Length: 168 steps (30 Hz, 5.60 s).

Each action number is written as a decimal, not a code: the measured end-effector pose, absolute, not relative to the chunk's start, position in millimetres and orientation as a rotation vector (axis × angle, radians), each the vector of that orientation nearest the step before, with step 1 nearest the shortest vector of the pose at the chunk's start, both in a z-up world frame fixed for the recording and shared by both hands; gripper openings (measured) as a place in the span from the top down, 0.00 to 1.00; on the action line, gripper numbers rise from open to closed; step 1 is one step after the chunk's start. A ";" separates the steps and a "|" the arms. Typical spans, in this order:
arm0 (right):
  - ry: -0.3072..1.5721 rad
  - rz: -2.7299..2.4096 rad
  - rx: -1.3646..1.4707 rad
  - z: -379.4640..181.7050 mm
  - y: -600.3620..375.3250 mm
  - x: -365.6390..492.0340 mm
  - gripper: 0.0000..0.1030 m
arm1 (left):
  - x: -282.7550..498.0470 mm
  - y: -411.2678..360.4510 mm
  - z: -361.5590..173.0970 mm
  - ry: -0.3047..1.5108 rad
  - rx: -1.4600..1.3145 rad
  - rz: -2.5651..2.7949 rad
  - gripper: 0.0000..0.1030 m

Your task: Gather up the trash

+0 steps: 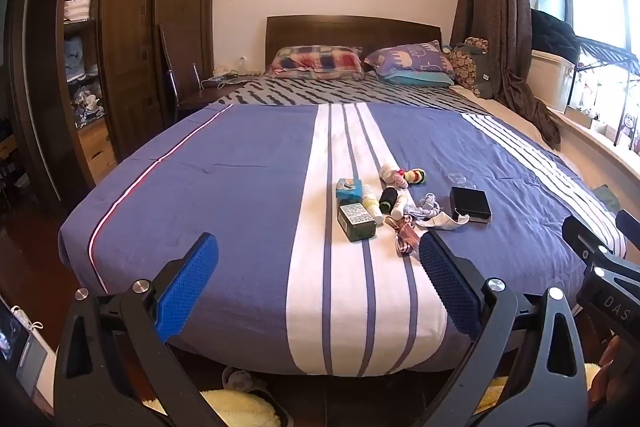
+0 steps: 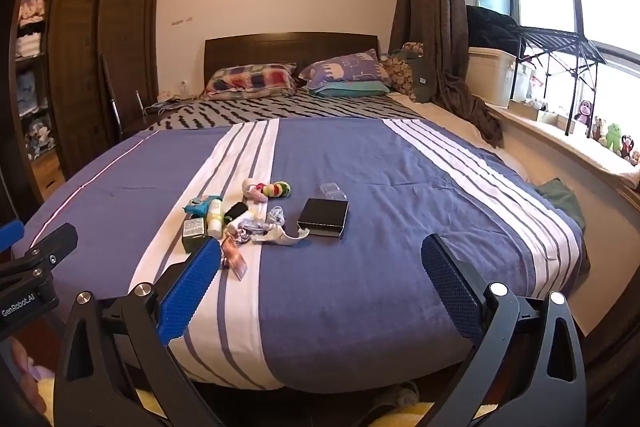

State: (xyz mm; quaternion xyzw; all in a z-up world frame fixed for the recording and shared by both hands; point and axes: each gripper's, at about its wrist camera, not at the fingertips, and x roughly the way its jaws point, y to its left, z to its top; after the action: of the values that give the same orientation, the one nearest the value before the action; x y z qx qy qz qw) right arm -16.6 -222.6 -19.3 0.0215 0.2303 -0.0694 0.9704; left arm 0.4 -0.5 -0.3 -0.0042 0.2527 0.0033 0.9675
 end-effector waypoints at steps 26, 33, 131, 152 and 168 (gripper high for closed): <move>0.416 -0.126 0.074 -13.1 -230.8 -27.0 0.03 | -9.2 -4.5 7.9 0.483 -0.018 -0.002 0.08; 0.415 -0.128 0.073 -12.5 -231.2 -28.5 0.03 | -10.1 -5.7 9.6 0.479 -0.016 -0.002 0.08; 0.650 0.156 0.133 -120.3 -203.3 106.6 0.39 | 122.1 21.8 -91.8 0.693 0.032 0.020 0.21; 0.683 0.156 0.105 -140.0 -203.9 143.7 0.96 | 190.3 -19.6 -118.3 0.754 0.008 -0.151 0.22; 0.648 0.153 0.098 -133.9 -218.4 133.5 0.96 | 210.3 -21.6 -142.1 0.825 -0.018 -0.142 0.58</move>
State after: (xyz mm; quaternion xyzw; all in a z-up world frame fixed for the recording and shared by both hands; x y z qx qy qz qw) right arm 133.5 -218.4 -133.9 0.0479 0.3181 0.0752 0.9439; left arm 210.3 -21.6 -142.1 -0.0089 0.4006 -0.0687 0.9136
